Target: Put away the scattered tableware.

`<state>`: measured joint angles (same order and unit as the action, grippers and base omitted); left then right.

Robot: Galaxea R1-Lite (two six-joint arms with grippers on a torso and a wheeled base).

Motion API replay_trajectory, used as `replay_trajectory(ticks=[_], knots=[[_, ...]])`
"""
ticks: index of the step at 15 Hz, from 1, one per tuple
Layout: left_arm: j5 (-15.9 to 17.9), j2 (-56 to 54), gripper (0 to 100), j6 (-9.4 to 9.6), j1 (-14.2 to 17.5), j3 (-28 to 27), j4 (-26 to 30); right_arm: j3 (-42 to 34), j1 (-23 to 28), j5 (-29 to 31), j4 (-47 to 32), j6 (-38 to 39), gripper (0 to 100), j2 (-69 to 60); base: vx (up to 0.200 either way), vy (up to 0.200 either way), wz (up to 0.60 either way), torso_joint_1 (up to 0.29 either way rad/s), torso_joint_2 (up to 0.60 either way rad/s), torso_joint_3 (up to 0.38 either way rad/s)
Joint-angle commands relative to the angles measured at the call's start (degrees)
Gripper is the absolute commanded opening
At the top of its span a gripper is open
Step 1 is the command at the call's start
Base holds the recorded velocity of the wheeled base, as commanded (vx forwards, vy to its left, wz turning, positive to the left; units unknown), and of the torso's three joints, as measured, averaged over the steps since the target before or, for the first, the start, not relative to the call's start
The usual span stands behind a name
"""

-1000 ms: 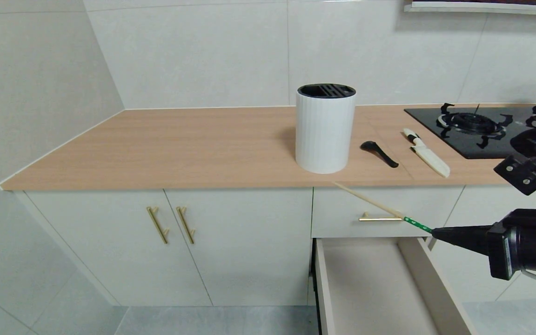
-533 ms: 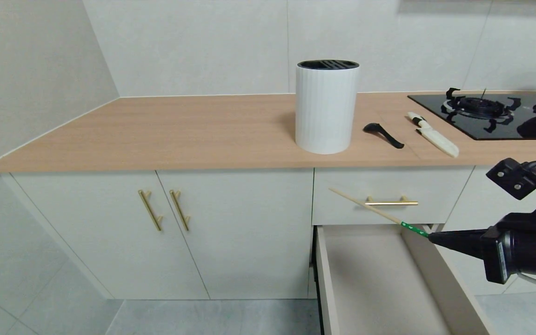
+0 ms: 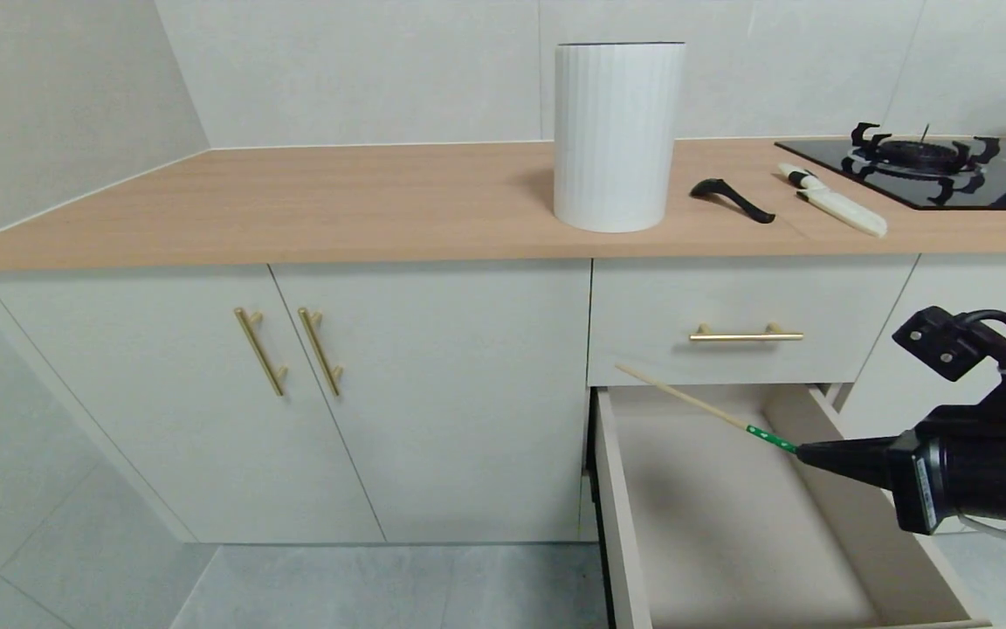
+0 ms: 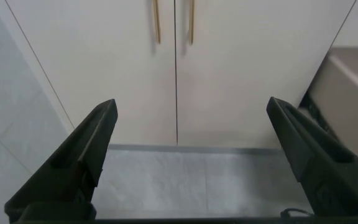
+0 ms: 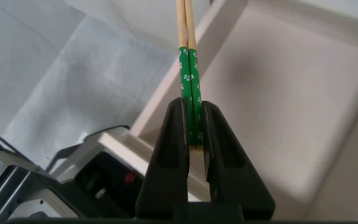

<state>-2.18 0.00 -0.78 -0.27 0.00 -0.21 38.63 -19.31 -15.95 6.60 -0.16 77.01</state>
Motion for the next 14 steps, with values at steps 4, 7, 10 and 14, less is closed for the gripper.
replay_trajectory(ticks=[4, 7, 10, 14], knots=[[-0.02, 0.0, 100, -0.01, 0.0, 0.0, 0.03, 0.04, 0.06, -0.05, 0.0, -0.02, 0, 1.57, 0.0, 0.0, 0.0, -0.101, 0.38, 0.273], [-0.02, 0.09, 100, -0.01, 0.0, 0.0, -0.06, 0.04, 0.06, 0.04, 0.08, -0.02, 0, 2.09, 0.0, 0.0, 0.0, -0.016, 0.06, 0.036], [-0.02, 0.09, 100, -0.01, 0.0, 0.0, -0.06, 0.3, 0.41, 1.27, 0.17, 0.07, 0, 4.12, 0.0, 0.0, 0.0, 0.0, 0.0, 0.0], [-0.02, 0.0, 100, -0.01, 0.0, 0.0, 0.03, 1.8, 0.68, 10.14, 2.19, 0.69, 0, 12.46, 0.0, 0.0, 0.0, 0.0, 0.0, 0.0]])
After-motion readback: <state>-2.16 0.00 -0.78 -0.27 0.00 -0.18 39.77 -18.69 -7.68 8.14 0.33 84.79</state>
